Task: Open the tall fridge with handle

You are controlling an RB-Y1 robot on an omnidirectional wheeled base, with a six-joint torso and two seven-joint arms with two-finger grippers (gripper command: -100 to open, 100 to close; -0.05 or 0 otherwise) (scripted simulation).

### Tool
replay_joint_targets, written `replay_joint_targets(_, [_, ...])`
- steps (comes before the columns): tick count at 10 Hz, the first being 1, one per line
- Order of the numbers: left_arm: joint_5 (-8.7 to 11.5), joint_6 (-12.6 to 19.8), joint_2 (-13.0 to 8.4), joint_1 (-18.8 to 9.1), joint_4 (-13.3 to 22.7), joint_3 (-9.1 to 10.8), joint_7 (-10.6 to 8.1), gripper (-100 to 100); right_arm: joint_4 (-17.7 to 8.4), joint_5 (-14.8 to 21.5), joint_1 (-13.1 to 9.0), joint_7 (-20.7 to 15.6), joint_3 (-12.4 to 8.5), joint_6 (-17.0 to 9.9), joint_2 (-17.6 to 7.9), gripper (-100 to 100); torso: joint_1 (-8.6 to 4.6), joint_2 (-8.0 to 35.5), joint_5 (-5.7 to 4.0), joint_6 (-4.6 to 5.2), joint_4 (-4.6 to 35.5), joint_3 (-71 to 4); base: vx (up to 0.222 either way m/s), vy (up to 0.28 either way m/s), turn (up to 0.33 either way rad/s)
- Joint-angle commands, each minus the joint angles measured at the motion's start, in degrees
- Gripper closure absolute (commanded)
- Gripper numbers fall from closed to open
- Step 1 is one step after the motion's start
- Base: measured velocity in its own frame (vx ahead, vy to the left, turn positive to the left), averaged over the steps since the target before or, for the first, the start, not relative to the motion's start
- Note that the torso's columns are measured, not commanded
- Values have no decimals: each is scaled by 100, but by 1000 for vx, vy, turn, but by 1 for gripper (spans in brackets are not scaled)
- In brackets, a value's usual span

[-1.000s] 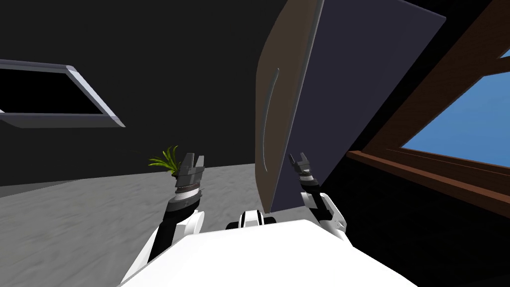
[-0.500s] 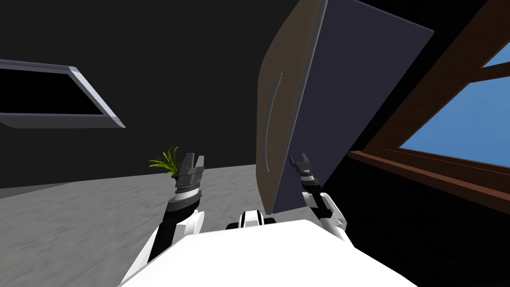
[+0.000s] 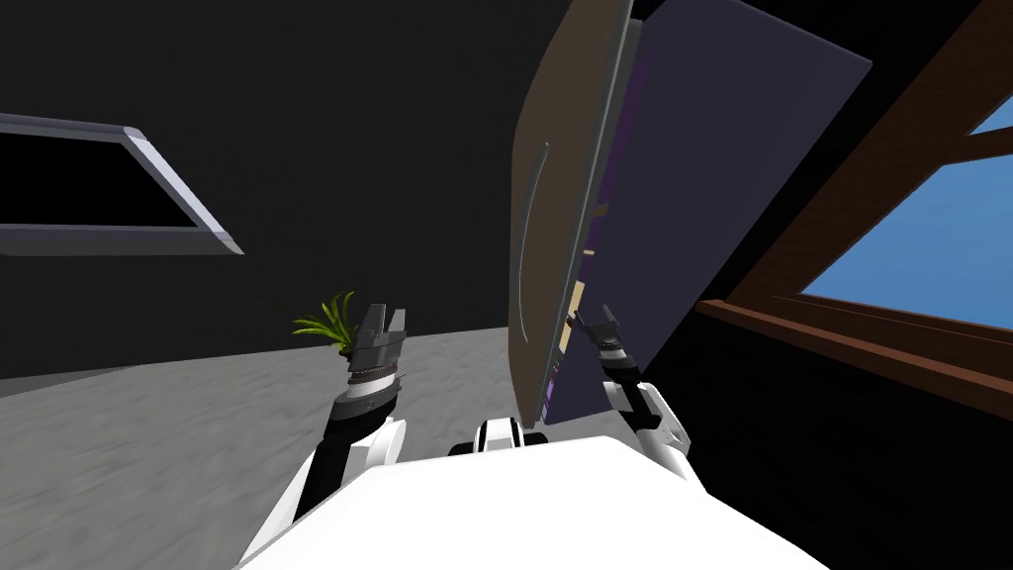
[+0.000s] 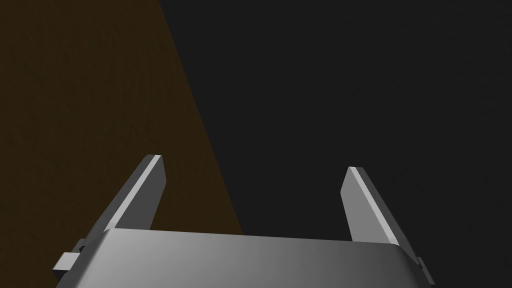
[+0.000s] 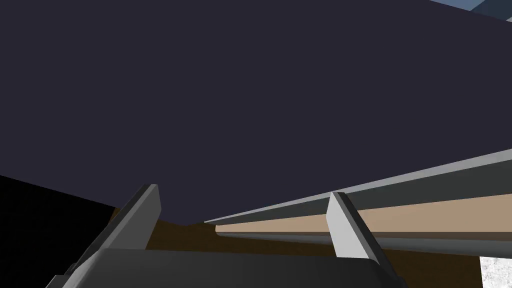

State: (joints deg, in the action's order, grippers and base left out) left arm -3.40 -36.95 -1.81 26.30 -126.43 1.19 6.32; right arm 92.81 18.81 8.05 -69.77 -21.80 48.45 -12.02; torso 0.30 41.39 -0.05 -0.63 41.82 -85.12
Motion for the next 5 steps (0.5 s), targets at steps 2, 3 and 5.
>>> replay_joint_targets(2, [0, 0, 0, 0, 0, 0, 0, 0, -438, 369, -129, -608, -246, 233, -9, -100, 12, -4, 4, -8, -1, -3, 18, 87, -28])
replay_joint_targets(3, [0, 0, 0, 0, 0, 0, 0, 0, -438, 369, -129, -777, -246, 233, -9, -100, 16, -4, 1, -12, -5, -2, 4, 77, -4])
replay_joint_targets(5, [0, 0, 0, 0, 0, 0, 0, 0, -634, 525, -184, -1114, -380, 345, -13, -100, 7, -10, -2, -17, -6, -5, 16, 55, -6])
